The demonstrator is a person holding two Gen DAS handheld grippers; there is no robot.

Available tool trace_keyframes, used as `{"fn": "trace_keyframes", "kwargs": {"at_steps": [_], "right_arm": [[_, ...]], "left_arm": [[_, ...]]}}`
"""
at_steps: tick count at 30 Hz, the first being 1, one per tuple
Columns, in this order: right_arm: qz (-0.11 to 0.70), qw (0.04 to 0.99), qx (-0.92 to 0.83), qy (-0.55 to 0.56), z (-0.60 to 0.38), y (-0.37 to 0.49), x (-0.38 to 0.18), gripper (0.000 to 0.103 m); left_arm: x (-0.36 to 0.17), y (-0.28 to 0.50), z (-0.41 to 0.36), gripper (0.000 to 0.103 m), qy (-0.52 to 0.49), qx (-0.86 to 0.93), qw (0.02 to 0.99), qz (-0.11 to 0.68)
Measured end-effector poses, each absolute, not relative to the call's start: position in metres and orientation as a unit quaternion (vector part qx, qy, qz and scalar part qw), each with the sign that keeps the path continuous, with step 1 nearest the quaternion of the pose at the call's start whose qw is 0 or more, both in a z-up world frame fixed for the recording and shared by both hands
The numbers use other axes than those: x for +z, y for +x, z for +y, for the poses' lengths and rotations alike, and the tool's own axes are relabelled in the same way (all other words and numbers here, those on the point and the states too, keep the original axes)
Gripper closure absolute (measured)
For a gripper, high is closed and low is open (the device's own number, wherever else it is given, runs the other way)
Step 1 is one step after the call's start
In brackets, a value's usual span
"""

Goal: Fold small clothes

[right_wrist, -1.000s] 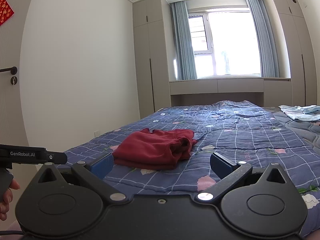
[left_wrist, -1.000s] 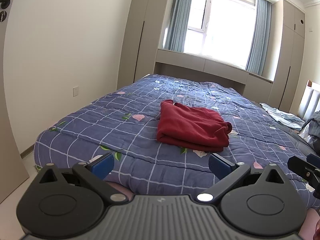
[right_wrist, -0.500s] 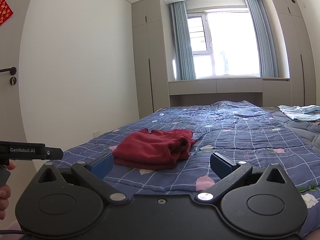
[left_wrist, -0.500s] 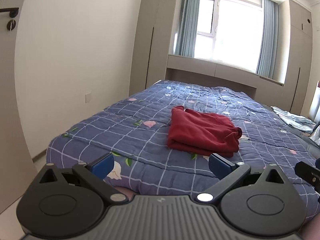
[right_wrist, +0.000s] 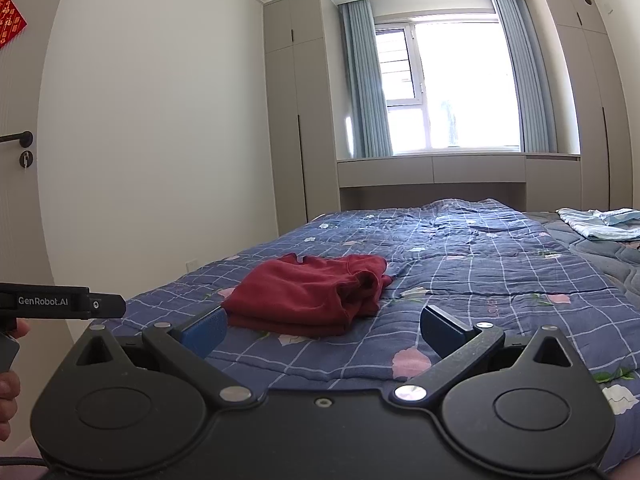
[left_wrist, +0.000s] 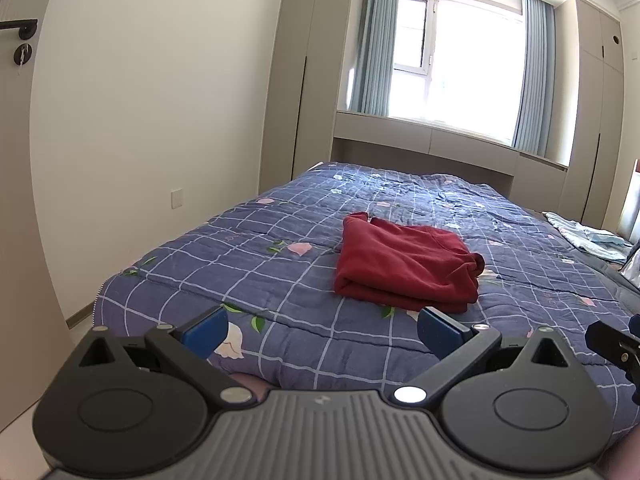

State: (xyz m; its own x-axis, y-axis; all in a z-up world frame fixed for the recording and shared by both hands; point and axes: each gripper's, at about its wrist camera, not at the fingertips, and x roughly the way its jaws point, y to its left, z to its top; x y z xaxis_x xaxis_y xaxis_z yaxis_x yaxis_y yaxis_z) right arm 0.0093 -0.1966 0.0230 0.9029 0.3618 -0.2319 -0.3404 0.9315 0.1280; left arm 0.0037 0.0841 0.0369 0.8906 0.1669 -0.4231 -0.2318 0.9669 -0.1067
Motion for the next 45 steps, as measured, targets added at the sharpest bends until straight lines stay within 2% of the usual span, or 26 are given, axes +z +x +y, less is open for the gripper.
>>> {"fn": "trace_keyframes", "kwargs": {"at_steps": [45], "right_arm": [[0.127, 0.974, 0.182, 0.041, -0.1974, 0.0094, 0.0225, 0.0]], "left_arm": [[0.0321, 0.0054, 0.0874, 0.0, -0.077, 0.105, 0.968, 0.215]]}}
